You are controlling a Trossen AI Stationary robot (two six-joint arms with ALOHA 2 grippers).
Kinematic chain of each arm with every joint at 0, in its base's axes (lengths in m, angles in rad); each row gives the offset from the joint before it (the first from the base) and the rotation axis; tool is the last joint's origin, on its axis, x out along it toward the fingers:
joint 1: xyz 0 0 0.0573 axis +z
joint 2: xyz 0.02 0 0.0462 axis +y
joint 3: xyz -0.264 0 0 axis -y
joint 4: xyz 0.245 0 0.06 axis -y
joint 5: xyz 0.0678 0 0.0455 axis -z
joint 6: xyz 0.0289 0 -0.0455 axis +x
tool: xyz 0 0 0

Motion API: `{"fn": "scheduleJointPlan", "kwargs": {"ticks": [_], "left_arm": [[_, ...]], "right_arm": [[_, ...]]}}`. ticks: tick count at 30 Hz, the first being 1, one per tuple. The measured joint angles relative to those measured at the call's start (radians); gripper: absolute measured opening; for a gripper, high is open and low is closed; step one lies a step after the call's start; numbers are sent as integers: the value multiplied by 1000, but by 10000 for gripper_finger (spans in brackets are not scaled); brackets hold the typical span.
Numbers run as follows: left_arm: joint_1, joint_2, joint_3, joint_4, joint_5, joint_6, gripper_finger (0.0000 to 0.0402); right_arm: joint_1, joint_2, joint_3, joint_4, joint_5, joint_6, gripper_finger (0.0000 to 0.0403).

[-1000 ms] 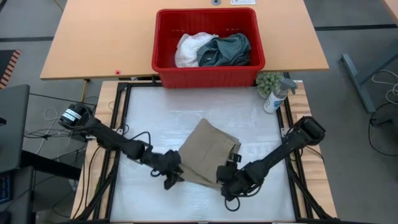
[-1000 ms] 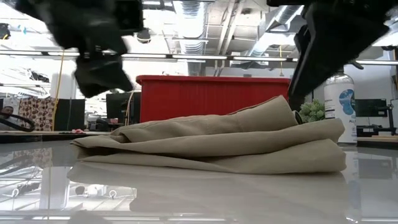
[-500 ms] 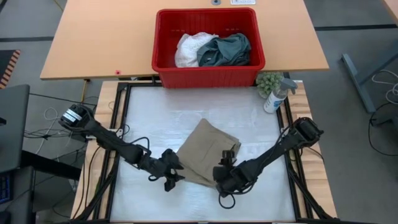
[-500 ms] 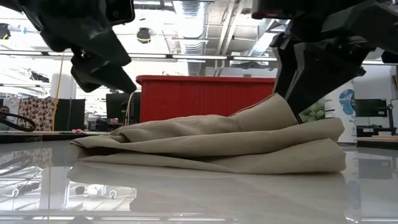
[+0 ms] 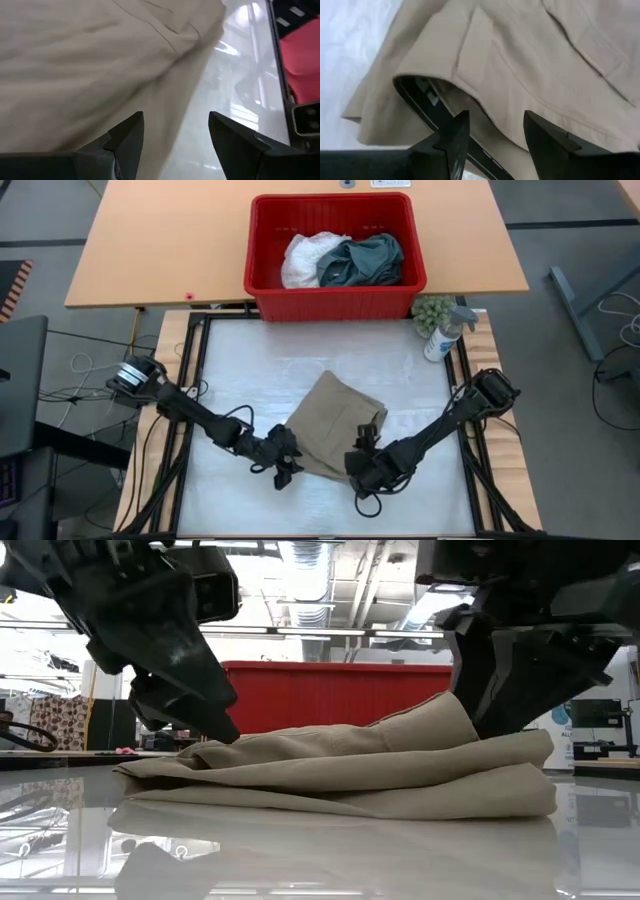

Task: Fold Laundry from Bin
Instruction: Fold the brown short pants in the red bin

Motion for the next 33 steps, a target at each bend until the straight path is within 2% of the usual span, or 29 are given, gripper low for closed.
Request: {"fn": "scheduleJointPlan", "kwargs": {"ticks": [17,21,24,25,26,29,33], "left_arm": [[2,2,0,2,-17,-8,210],[2,2,0,-1,-22,-2,210],[14,2,0,-15,-14,-15,207],[24,1,0,-15,6,-42,201],[35,-6,0,-15,36,-64,193],[53,-45,26,26,84,-33,152],[64,-135,75,23,47,97,67]], "right_arm": [[-45,0,-110,109,-11,-78,199],[-47,0,-111,107,-11,-78,148],[-52,0,-78,62,-23,-77,68],[-53,0,-56,38,-27,-79,37],[-54,-1,-30,11,-26,-85,23],[-53,-3,49,-59,22,-93,24],[-58,-3,132,-118,48,-93,21]]}}
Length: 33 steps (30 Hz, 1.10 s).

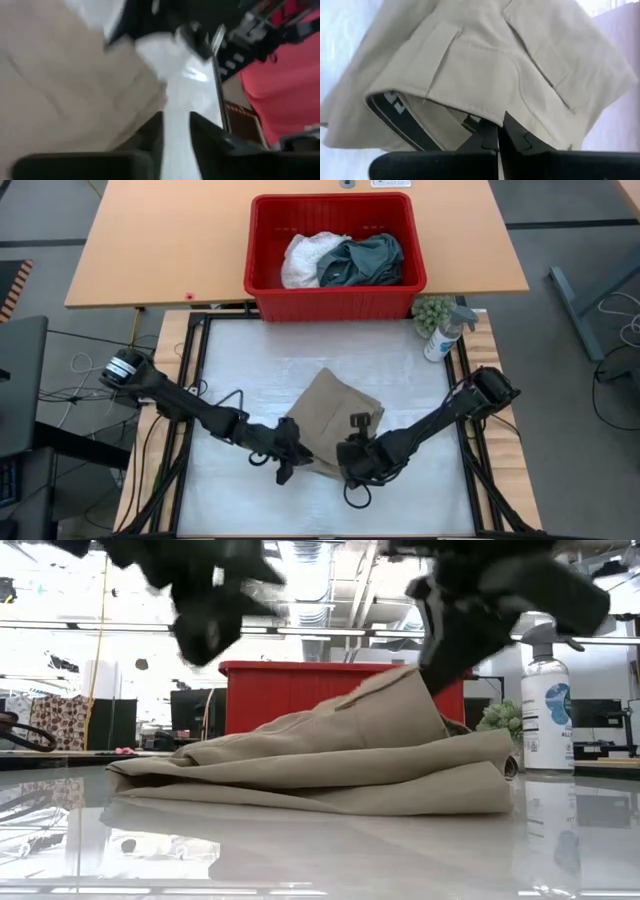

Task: Fold Laundry from Bin
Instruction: Fold the brown short pants in the red bin

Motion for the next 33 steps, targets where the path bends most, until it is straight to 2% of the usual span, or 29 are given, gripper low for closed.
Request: {"fn": "scheduleJointPlan", "kwargs": {"ticks": [3,11,18,25,29,33], "left_arm": [[2,-38,8,-24,-69,77,12],[4,-28,5,-197,-158,57,1],[4,-31,5,-225,-191,60,0],[4,-29,5,-240,-185,58,0],[4,-29,5,-241,-184,60,0],[4,-29,5,-242,-184,59,0]], "right_arm": [[1,0,55,-24,1,0,21],[30,-2,220,-128,-13,24,21],[45,55,186,-104,-219,78,21],[85,190,187,-40,-368,-46,21],[102,226,188,0,-444,-113,52],[101,218,188,-24,-460,-115,94]]}}
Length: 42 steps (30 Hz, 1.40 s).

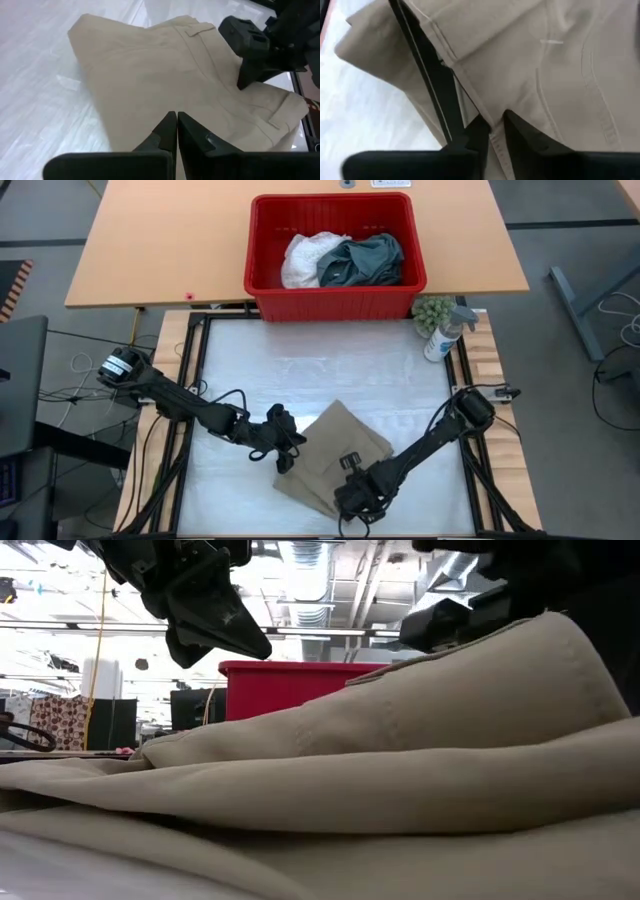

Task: Fold Laundry from Bin
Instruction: Fold the brown short pants in the red bin

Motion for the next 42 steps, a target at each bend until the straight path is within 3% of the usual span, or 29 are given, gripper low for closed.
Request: {"fn": "scheduleJointPlan", "kwargs": {"ticks": [10,12,14,17,23,32,42], "left_arm": [[26,0,0,-1,39,-4,0],[34,0,0,1,54,-14,0],[41,1,0,12,84,-20,0],[51,1,0,26,126,-43,0],[65,1,0,51,182,-61,0],[98,1,0,59,254,-37,0],[103,1,0,61,310,16,0]], "right_arm": [[16,-219,0,-32,-97,213,170],[35,-257,0,-39,-93,276,174],[59,-275,1,-32,-3,354,173],[76,-260,1,24,179,498,145],[67,-144,0,134,308,707,19],[109,-22,0,256,296,827,15],[113,100,6,287,177,835,15]]}}
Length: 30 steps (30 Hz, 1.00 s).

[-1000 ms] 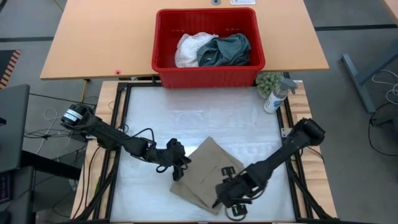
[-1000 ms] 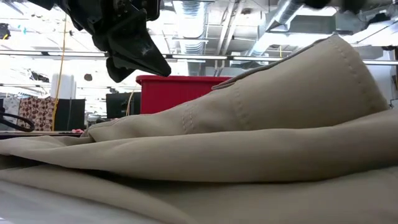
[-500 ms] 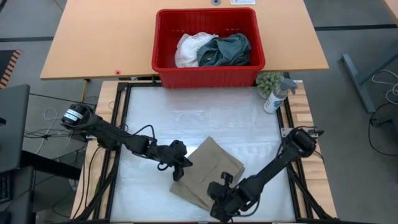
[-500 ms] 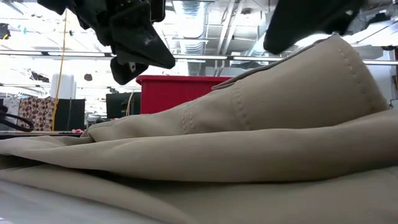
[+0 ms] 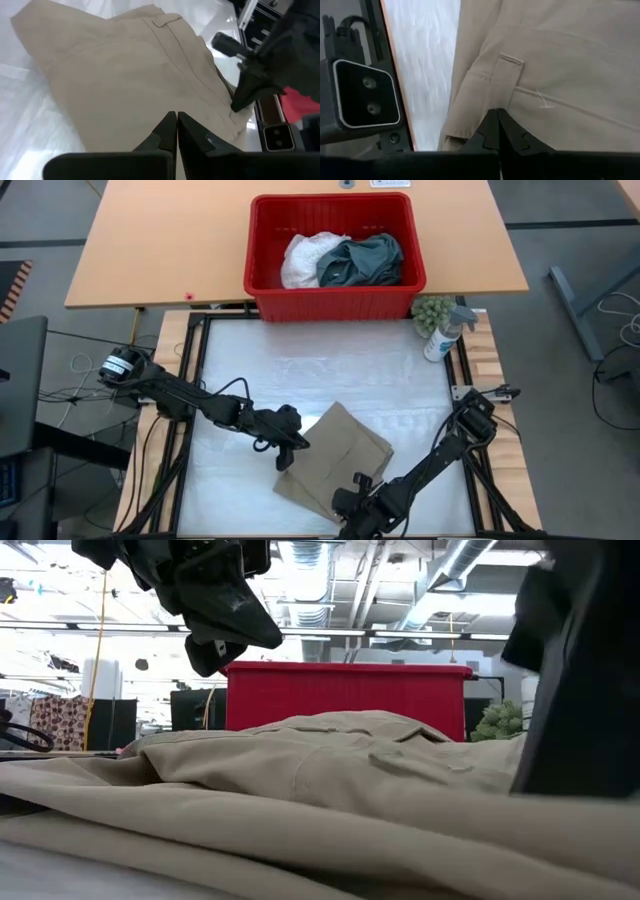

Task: Fold Laundry from Bin
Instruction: Fold the brown short pants in the red bin

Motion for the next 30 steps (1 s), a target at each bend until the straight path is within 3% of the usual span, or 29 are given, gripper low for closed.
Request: {"fn": "scheduleJointPlan", "kwargs": {"ticks": [5,10,16,23,30], "left_arm": [[0,0,0,-5,16,20,0],[0,1,0,66,63,80,0],[5,135,0,267,188,155,0],[34,319,2,425,172,144,0],[47,391,3,318,100,135,0]], "right_arm": [[-11,17,-1,-11,-51,-65,15],[-4,-45,-6,-58,8,-94,16],[5,-57,-9,-95,8,-61,16],[16,-56,-8,-103,19,-31,16],[31,-84,-8,-117,69,19,17]]}}
